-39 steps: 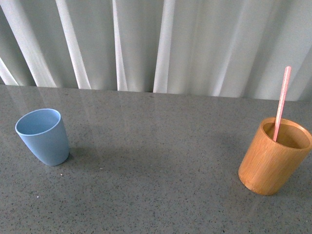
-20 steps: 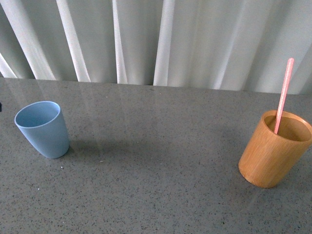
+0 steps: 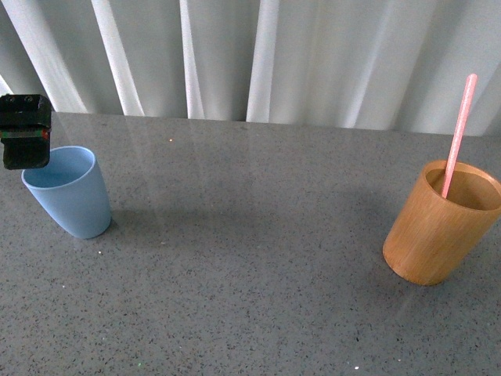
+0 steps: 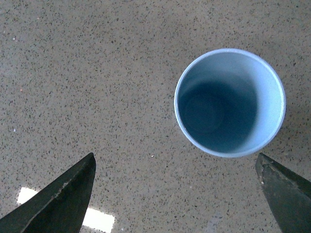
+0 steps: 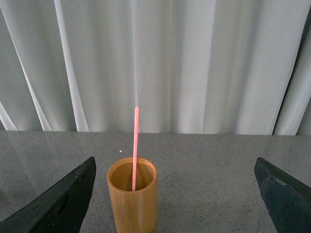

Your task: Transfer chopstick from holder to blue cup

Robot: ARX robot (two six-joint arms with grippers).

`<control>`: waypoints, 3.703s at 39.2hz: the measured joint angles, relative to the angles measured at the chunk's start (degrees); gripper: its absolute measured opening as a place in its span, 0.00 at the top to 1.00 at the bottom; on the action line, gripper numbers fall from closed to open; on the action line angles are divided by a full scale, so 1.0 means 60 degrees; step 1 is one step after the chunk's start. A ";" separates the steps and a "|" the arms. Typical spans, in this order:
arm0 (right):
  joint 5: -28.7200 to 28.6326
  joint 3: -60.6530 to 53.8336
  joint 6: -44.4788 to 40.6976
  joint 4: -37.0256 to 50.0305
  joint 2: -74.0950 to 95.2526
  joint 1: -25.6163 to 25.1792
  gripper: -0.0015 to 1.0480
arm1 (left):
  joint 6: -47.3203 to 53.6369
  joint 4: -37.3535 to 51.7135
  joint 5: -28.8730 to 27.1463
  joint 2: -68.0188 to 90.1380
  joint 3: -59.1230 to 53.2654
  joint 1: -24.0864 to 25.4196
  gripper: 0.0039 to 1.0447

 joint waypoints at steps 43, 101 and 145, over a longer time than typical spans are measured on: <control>0.0000 0.0000 0.0000 0.0000 0.0000 0.0000 0.10 | 0.0036 -0.0455 -0.0313 0.3450 0.2164 -0.0051 0.44; 0.0000 -0.0004 0.0000 0.0000 0.0000 0.0000 0.10 | 0.1078 -0.2503 0.0998 0.1781 0.2801 -0.4936 0.97; 0.0000 0.0000 0.0000 0.0000 0.0000 0.0000 0.10 | 0.0750 -0.2007 0.0889 0.4255 0.4146 -0.5337 0.48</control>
